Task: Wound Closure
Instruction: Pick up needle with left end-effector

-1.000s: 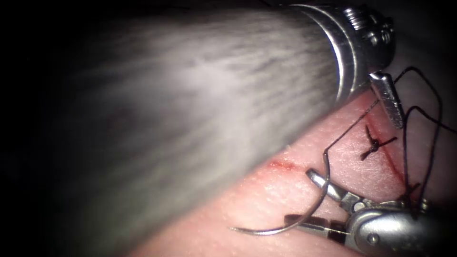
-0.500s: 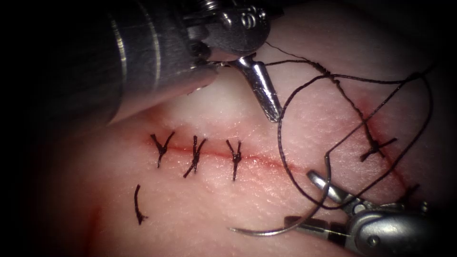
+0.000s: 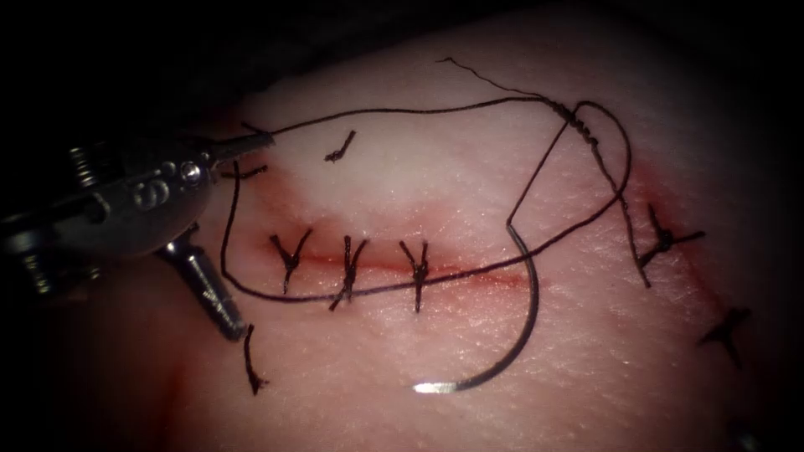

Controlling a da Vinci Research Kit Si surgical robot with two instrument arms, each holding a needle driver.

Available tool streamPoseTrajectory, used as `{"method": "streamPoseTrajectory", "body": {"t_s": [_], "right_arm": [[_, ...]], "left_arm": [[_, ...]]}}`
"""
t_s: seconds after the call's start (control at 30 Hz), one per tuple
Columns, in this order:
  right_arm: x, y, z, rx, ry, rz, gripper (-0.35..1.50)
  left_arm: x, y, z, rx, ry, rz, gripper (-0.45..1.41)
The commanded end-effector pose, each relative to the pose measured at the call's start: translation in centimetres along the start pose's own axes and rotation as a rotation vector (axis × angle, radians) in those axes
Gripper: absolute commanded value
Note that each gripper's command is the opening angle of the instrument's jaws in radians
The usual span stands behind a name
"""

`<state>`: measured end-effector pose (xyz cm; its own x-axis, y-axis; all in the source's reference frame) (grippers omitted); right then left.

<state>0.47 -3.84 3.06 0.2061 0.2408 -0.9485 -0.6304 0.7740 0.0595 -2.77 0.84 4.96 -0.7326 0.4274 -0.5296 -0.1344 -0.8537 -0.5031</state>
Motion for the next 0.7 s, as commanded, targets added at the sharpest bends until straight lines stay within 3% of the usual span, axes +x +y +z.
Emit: {"method": "streamPoseTrajectory", "body": {"t_s": [0.03,0.07,0.2,0.27,0.4,0.43,0.57,0.67,0.7], "right_arm": [[0.01,0.05,0.11,-0.016,-0.006,-0.003,0.63],[-0.02,0.05,0.13,-0.036,-0.019,-0.01,0.76],[-0.07,0.01,0.17,-0.058,-0.029,-0.02,0.93],[-0.12,-0.06,0.2,-0.066,-0.025,-0.025,0.98],[-0.15,-0.12,0.21,-0.063,-0.032,-0.019,0.98],[-0.16,-0.15,0.21,-0.061,-0.035,-0.017,0.98],[-0.17,-0.18,0.21,-0.058,-0.041,-0.008,0.96],[-0.17,-0.18,0.22,-0.053,-0.053,0.002,0.81],[-0.16,-0.16,0.24,-0.051,-0.06,0.008,0.66]], "left_arm": [[0.04,-0.03,0.02,0.017,0.016,-0.011,1.2],[-0.01,0.13,0.06,0.031,0.055,-0.034,1.16],[-0.03,0.35,0.13,0.033,0.112,-0.041,1.13],[0.01,0.55,0.11,0.073,0.179,-0.06,1.13],[0.05,0.66,-0.04,0.118,0.263,-0.074,1.13],[0.03,0.73,-0.2,0.133,0.306,-0.078,1.13],[-0.09,0.8,-0.49,0.172,0.322,-0.079,1.13],[-0.27,0.78,-0.81,0.202,0.316,-0.089,1.14],[-0.33,0.76,-0.92,0.216,0.316,-0.095,1.14]]}}
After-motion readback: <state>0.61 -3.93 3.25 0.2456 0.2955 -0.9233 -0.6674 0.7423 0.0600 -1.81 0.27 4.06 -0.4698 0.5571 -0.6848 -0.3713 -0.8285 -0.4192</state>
